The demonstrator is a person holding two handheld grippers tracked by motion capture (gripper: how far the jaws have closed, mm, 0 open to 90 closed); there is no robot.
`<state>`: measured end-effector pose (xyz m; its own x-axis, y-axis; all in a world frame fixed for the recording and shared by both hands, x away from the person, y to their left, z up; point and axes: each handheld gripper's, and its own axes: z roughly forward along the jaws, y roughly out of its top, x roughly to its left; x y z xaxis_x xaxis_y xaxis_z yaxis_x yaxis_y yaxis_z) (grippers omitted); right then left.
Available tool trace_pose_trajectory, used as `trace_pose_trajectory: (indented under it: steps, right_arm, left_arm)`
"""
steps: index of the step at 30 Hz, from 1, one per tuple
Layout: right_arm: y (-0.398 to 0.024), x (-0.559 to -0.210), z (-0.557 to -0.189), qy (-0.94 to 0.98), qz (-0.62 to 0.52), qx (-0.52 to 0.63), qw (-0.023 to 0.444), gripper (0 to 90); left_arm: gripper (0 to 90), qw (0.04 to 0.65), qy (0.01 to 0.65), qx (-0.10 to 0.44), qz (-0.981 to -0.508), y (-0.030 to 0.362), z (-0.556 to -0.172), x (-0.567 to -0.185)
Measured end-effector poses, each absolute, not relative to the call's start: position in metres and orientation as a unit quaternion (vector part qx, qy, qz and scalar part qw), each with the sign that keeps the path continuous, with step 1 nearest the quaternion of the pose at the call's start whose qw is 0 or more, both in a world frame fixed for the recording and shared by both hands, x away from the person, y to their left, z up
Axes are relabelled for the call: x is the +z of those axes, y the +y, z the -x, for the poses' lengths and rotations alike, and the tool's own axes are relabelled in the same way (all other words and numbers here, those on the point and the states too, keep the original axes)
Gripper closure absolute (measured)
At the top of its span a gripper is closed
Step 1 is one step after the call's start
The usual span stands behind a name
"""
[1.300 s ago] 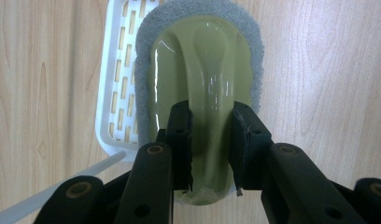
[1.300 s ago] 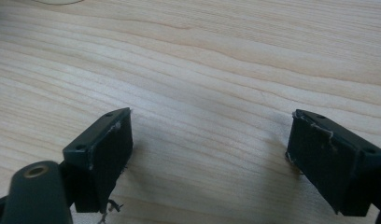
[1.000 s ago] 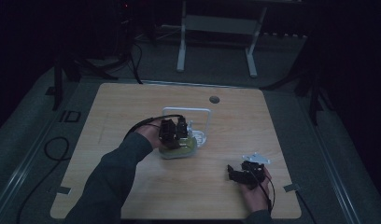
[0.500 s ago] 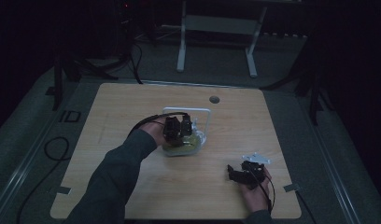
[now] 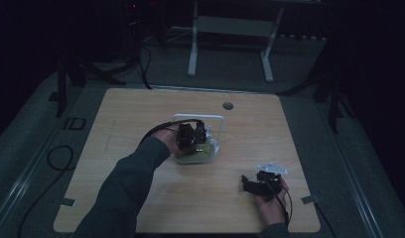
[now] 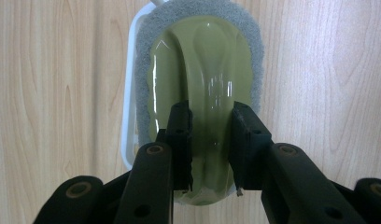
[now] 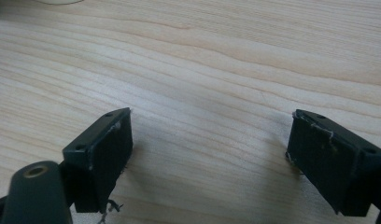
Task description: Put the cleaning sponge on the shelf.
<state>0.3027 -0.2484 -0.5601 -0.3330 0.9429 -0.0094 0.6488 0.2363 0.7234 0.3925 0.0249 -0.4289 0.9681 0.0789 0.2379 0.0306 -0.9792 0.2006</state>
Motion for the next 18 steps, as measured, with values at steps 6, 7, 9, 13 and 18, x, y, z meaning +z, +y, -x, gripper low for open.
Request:
trace_pose_trajectory:
  steps: [6,7,9,13,18]
  right_arm:
    - [-0.2484,-0.5601,-0.3028,0.752,-0.529,0.319,0.231,13.8]
    - [-0.2483,-0.5601,-0.3028,0.752,-0.529,0.319,0.230,13.8]
    - [-0.2484,-0.5601,-0.3028,0.752,-0.529,0.319,0.231,13.8]
    - [-0.2484,-0.5602,-0.3029,0.752,-0.529,0.319,0.231,13.7]
    - [-0.2484,-0.5602,-0.3030,0.752,-0.528,0.319,0.231,13.7]
  left_arm:
    - [71.6,0.096,0.026,0.130,-0.986,0.0217,-0.3959,-0.4312]
    - [71.6,0.093,0.025,0.132,-0.987,0.0217,-0.3965,-0.4318]
    - [71.6,0.089,0.024,0.133,-0.987,0.0218,-0.3978,-0.4327]
    - [71.7,0.092,0.026,0.135,-0.986,0.0227,-0.4007,-0.4332]
    - [71.6,0.093,0.024,0.143,-0.985,0.0217,-0.4010,-0.4345]
